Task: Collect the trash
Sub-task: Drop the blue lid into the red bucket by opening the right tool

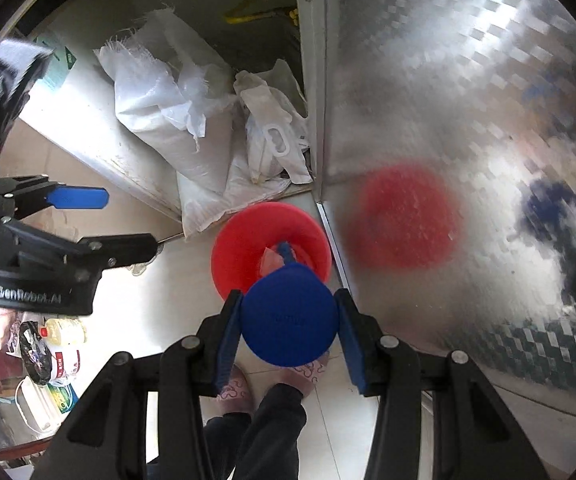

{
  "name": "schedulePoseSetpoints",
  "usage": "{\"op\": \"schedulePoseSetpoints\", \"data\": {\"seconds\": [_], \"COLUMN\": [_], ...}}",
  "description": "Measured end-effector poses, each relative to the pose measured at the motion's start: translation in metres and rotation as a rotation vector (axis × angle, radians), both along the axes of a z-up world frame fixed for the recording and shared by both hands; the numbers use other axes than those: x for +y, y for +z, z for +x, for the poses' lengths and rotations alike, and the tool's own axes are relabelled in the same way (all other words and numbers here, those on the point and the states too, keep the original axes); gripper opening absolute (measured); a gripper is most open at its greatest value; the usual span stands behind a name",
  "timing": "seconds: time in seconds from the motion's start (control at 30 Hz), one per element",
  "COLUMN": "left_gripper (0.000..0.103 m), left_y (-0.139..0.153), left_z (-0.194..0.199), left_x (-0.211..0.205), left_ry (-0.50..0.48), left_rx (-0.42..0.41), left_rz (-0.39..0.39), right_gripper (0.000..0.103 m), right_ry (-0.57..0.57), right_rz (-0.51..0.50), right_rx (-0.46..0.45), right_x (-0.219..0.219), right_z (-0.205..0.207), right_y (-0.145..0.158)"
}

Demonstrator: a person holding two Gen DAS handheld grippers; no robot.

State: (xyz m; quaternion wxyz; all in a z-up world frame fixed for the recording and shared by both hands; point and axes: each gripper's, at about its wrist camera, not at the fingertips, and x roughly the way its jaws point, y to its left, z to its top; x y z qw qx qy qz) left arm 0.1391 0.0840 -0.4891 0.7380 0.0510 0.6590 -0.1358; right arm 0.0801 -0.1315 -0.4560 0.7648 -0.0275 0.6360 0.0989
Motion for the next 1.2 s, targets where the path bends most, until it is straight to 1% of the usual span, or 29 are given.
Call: {"op": "schedulePoseSetpoints", "data": {"seconds": [0.03,0.07,0.13,0.27,0.5,0.63,0.7,0.73,0.77,0.8,0.83,0.9,0.93,1.0,1.1,1.2], "left_gripper": [0.091,0.097,0.103,0.103,0.103,0.103,0.103,0.103,0.103,0.103,0.103,0.103,0.103,0.103,0.103,0.103], "left_y": [0.001,0.004,0.005,0.007,0.008,0.007,0.006,0.006,0.006,0.006,0.007,0.010,0.012,0.021,0.043,0.081], "left_z": [-0.003,-0.006,-0.009,-0.014,-0.020,-0.023,-0.024,-0.025,-0.026,-0.026,-0.027,-0.028,-0.028,-0.030,-0.034,-0.044], "left_x": [0.001,0.003,0.010,0.028,0.045,0.053,0.056,0.057,0.058,0.058,0.058,0.059,0.059,0.059,0.059,0.059], "left_ry": [-0.003,-0.003,0.010,0.057,0.092,0.112,0.127,0.131,0.133,0.134,0.135,0.134,0.133,0.132,0.134,0.124], "left_rx": [-0.002,-0.003,-0.005,0.005,0.001,0.002,0.006,0.006,0.007,0.006,0.005,0.005,0.002,-0.008,-0.025,-0.063], "left_rz": [0.007,0.009,0.010,0.005,0.030,0.044,0.045,0.045,0.046,0.048,0.049,0.052,0.052,0.050,0.044,0.051], "right_gripper": [0.043,0.043,0.043,0.043,0.043,0.043,0.043,0.047,0.054,0.074,0.088,0.093,0.098,0.102,0.102,0.102], "right_ry": [0.007,0.016,0.031,0.066,0.127,0.131,0.130,0.131,0.132,0.133,0.133,0.138,0.141,0.140,0.138,0.142], "right_rz": [0.003,0.006,0.013,0.025,0.019,-0.009,-0.006,-0.006,-0.015,-0.031,-0.045,-0.062,-0.066,-0.059,-0.046,-0.053], "right_rx": [0.001,0.002,0.003,0.004,0.011,-0.007,0.003,0.010,0.014,0.010,0.000,-0.013,-0.013,-0.007,-0.026,-0.046], "right_x": [0.003,0.004,0.010,0.023,0.040,0.043,0.043,0.043,0.043,0.043,0.043,0.044,0.043,0.042,0.042,0.043], "right_z": [0.000,0.000,-0.001,0.002,0.009,0.012,0.015,0.016,0.017,0.016,0.016,0.013,0.012,0.010,0.005,-0.002], "right_y": [-0.001,-0.002,-0.003,-0.008,-0.017,-0.020,-0.023,-0.024,-0.025,-0.024,-0.023,-0.020,-0.019,-0.014,0.005,0.035]}}
